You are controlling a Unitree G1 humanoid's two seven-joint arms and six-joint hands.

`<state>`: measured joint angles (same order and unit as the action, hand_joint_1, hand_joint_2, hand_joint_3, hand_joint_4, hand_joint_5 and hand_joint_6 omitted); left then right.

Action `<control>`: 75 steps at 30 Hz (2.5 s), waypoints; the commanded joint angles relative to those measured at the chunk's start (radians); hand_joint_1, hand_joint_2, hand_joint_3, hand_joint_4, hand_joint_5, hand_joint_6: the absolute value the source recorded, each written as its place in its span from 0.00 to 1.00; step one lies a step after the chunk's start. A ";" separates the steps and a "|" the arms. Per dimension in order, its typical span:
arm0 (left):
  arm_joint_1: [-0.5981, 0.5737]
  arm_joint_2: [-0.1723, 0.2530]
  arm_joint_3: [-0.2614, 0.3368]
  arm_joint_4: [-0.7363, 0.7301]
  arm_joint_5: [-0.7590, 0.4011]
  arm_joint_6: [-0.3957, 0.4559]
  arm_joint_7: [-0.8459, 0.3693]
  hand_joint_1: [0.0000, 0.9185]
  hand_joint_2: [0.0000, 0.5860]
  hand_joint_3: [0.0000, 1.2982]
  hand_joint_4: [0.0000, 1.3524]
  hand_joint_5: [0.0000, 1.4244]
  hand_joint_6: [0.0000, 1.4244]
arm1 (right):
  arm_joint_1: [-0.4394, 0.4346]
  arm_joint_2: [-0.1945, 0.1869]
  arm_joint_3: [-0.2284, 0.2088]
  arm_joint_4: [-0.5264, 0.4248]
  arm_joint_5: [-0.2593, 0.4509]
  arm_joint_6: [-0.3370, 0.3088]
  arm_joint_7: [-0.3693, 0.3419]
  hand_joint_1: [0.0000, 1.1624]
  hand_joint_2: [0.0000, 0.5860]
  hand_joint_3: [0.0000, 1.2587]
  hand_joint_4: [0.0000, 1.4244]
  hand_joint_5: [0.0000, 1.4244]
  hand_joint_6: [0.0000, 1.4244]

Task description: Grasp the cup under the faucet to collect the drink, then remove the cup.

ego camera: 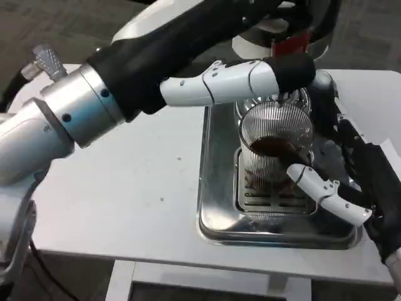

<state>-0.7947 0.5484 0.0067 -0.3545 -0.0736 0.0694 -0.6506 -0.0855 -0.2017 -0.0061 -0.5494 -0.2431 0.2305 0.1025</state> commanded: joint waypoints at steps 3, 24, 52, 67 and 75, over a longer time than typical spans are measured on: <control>0.047 0.026 0.065 -0.100 -0.021 0.031 0.024 0.06 0.17 0.08 0.04 0.13 0.14 | 0.021 -0.008 -0.016 -0.024 0.026 -0.013 0.010 0.45 0.48 0.03 0.01 0.06 0.11; 0.580 0.056 0.388 -0.311 -0.041 0.045 0.096 0.06 0.18 0.09 0.06 0.15 0.16 | 0.011 -0.020 -0.035 0.011 0.056 -0.022 0.011 0.46 0.46 0.02 0.01 0.08 0.16; 0.940 0.014 0.454 -0.258 -0.031 -0.093 0.142 0.09 0.21 0.11 0.08 0.16 0.16 | -0.047 0.021 0.030 0.127 0.032 -0.040 -0.030 0.52 0.38 0.00 0.00 0.05 0.13; 0.979 0.017 0.451 -0.257 -0.026 -0.092 0.144 0.09 0.22 0.12 0.08 0.17 0.17 | -0.109 0.049 0.066 0.220 0.028 -0.078 -0.052 0.52 0.38 0.00 0.00 0.03 0.11; 0.976 0.021 0.451 -0.239 -0.026 -0.091 0.144 0.10 0.23 0.12 0.09 0.17 0.17 | -0.119 0.047 0.075 0.246 0.021 -0.095 -0.065 0.52 0.38 0.00 0.00 0.03 0.11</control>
<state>0.1657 0.5647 0.4551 -0.6066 -0.1067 -0.0151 -0.5153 -0.2057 -0.1629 0.0577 -0.3184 -0.2136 0.1571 0.0427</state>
